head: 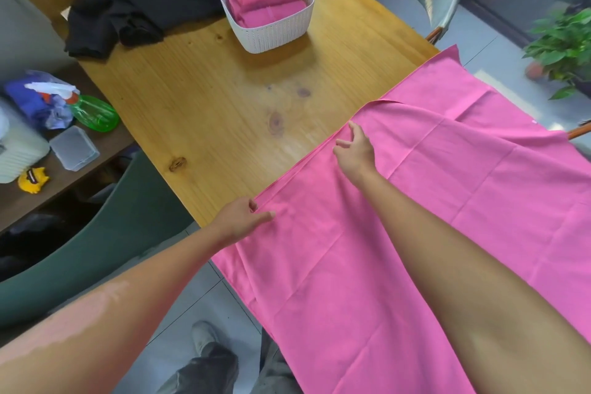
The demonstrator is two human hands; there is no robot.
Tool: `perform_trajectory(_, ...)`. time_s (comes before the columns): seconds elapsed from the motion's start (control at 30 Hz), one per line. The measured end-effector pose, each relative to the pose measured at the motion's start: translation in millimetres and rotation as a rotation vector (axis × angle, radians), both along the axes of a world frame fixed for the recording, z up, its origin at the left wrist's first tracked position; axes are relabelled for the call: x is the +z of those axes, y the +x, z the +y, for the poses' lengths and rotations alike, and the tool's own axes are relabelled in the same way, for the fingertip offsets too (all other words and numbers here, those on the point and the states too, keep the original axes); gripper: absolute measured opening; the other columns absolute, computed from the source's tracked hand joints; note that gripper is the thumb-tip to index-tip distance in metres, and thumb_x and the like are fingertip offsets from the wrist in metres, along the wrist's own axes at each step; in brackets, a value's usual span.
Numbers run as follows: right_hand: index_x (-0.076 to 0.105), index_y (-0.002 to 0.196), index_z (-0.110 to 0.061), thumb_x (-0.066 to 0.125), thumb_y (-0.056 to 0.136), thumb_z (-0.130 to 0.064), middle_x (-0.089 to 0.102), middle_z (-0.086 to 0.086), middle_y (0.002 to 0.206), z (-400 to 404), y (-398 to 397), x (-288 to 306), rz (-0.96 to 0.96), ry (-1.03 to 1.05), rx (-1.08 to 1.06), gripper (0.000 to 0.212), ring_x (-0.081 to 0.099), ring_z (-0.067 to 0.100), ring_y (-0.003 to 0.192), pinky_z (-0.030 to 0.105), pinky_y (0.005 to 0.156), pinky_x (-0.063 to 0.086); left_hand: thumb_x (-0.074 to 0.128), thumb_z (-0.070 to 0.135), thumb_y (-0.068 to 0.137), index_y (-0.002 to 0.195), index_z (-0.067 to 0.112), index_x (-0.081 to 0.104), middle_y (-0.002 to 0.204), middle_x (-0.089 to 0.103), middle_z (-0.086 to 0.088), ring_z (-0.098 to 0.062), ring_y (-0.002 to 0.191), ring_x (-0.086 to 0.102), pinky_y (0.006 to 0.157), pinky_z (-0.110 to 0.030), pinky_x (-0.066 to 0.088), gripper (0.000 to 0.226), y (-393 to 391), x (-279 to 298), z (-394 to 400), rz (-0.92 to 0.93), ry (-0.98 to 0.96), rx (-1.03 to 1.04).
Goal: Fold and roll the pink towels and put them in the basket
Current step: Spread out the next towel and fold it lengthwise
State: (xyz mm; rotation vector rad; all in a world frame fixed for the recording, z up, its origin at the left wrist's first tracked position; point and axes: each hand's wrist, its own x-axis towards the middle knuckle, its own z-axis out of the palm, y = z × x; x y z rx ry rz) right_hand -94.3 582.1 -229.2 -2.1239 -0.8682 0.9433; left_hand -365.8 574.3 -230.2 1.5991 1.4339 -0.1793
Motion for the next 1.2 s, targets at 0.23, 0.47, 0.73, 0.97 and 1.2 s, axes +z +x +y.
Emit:
perform_trajectory(0.23, 0.044, 0.147, -0.011, 0.06, 0.088, -0.006, 0.048, 0.01, 0.146, -60, -64, 4, -0.106, -0.078, 0.201, 0.061, 0.045, 0.023, 0.135, 0.029, 0.114, 0.032, 0.073, 0.034, 0.091, 0.086, 0.007, 0.057, 0.083, 0.049, -0.009, -0.019, 0.077, 0.041, 0.072, -0.034, 0.031, 0.032, -39, 22, -5, -0.11, -0.239, -0.257)
perform_trajectory(0.47, 0.045, 0.147, -0.008, 0.057, 0.093, -0.014, 0.044, 0.012, 0.151, -110, -123, 15, -0.256, -0.26, 0.313, 0.055, 0.035, 0.028, 0.141, 0.031, 0.119, 0.023, 0.07, 0.028, 0.094, 0.071, 0.012, 0.051, 0.069, 0.043, -0.003, -0.018, 0.065, 0.038, 0.064, -0.032, 0.028, 0.034, -73, 16, 1, -0.167, -0.141, -0.495)
perform_trajectory(0.73, 0.043, 0.147, -0.009, 0.055, 0.095, -0.02, 0.041, 0.012, 0.152, -160, -176, 29, -0.286, -0.456, 0.184, 0.054, 0.033, 0.028, 0.142, 0.032, 0.118, 0.024, 0.051, 0.03, 0.104, 0.08, 0.019, 0.037, 0.071, 0.048, -0.001, -0.026, 0.074, 0.046, 0.064, -0.039, 0.03, 0.029, -93, 4, 2, -0.294, 0.292, -0.756)
perform_trajectory(0.97, 0.045, 0.146, -0.009, 0.053, 0.099, -0.026, 0.047, 0.012, 0.147, -190, -213, 42, -0.244, -0.474, 0.064, 0.05, 0.04, 0.029, 0.136, 0.034, 0.115, 0.032, 0.054, 0.03, 0.103, 0.091, 0.01, 0.049, 0.075, 0.056, -0.008, -0.019, 0.067, 0.047, 0.055, -0.019, 0.034, 0.024, -87, 4, 5, -0.422, 0.125, -0.371)
perform_trajectory(1.2, 0.042, 0.149, -0.011, 0.052, 0.1, -0.028, 0.041, 0.009, 0.153, -202, -231, 42, -0.235, -0.501, 0.022, 0.053, 0.035, 0.027, 0.141, 0.031, 0.117, 0.028, 0.06, 0.036, 0.1, 0.082, 0.018, 0.05, 0.069, 0.059, -0.002, -0.018, 0.063, 0.052, 0.053, -0.03, 0.035, 0.028, -98, -6, 30, -0.311, 0.173, -0.396)
